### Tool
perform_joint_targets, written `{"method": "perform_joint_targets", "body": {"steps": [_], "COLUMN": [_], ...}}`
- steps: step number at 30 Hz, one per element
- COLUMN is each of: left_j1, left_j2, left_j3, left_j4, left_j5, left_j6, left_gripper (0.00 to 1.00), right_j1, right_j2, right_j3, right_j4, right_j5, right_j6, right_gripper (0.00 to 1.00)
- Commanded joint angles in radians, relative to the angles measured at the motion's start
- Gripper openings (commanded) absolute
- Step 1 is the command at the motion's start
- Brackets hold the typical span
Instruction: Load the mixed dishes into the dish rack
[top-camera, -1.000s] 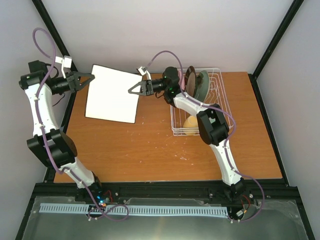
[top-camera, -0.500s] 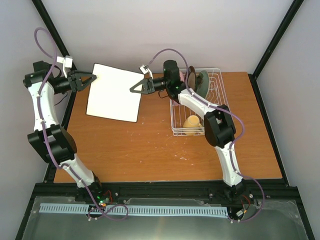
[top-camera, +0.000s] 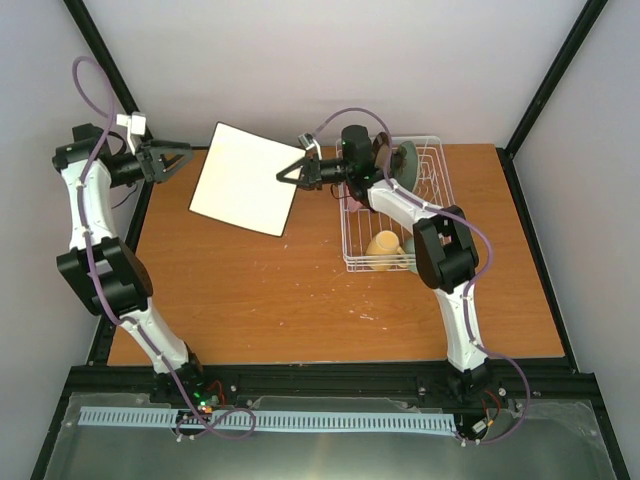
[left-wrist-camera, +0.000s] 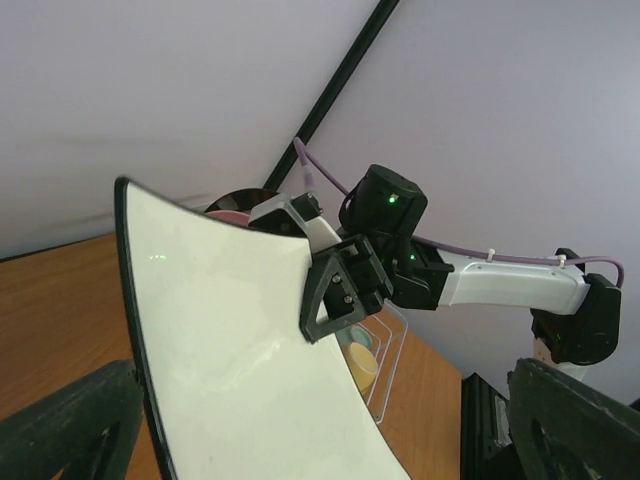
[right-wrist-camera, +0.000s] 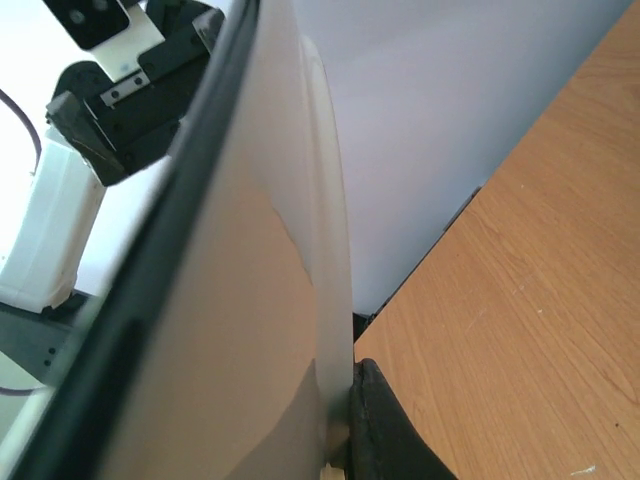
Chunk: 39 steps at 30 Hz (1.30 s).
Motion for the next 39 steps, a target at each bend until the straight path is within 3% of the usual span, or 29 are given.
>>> {"method": "perform_joint_targets", "body": {"steps": [1,7,13,15,17,19,21,23,25,27,31,35,39], "left_j1": [0.022,0.1,0.118,0.121,0.122,0.116,0.101,0.129,0.14,0.12,0.038,0.023,0.02], "left_j2": [0.038,0.078,0.166,0.193,0.2,0.181,0.07,-0.051,-0.125,-0.159,-0.221,-0.303,-0.339], "left_j3": [0.04,0.103,0.322,0.418,0.49,0.538,0.385,0.165,0.041,0.012,0.019,-0.123,-0.222], "left_j4": [-0.008,-0.005,0.001,0.061,0.21,0.467,0.907,1.41,1.65,1.681,1.48,1.456,1.472], "left_j5": [0.369,0.409,0.41,0.41,0.399,0.253,-0.087,-0.264,-0.497,-0.671,-0.986,-1.191,-1.227], "left_j6": [0.017,0.021,0.008,-0.05,-0.204,-0.472,-0.83,-1.103,-1.231,-1.227,-1.02,-0.998,-1.001], "left_gripper": [1.0,1.0,1.0,1.0,1.0,1.0,1.0,1.0,1.0,1.0,1.0,1.0,1.0], "right_j1": [-0.004,-0.016,-0.055,-0.08,-0.104,-0.125,-0.141,-0.159,-0.177,-0.196,-0.25,-0.32,-0.382], "right_j2": [-0.086,-0.115,-0.172,-0.216,-0.256,-0.286,-0.298,-0.301,-0.298,-0.295,-0.339,-0.491,-0.639], "right_j3": [0.035,0.068,0.239,0.24,0.246,0.277,0.349,0.419,0.497,0.577,0.605,0.37,0.122], "right_j4": [0.174,0.05,-0.378,-0.405,-0.452,-0.546,-0.642,-0.702,-0.789,-0.904,-1.054,-0.956,-0.79], "right_j5": [-0.005,0.011,0.067,0.079,0.095,0.134,0.169,0.204,0.278,0.376,0.623,0.86,1.04], "right_j6": [0.053,-0.025,-0.307,-0.308,-0.33,-0.39,-0.452,-0.486,-0.545,-0.628,-0.772,-0.787,-0.726], "right_gripper": [0.03,0.03,0.03,0.03,0.03,0.03,0.03,0.03,0.03,0.03,0.03,0.03,0.03]}}
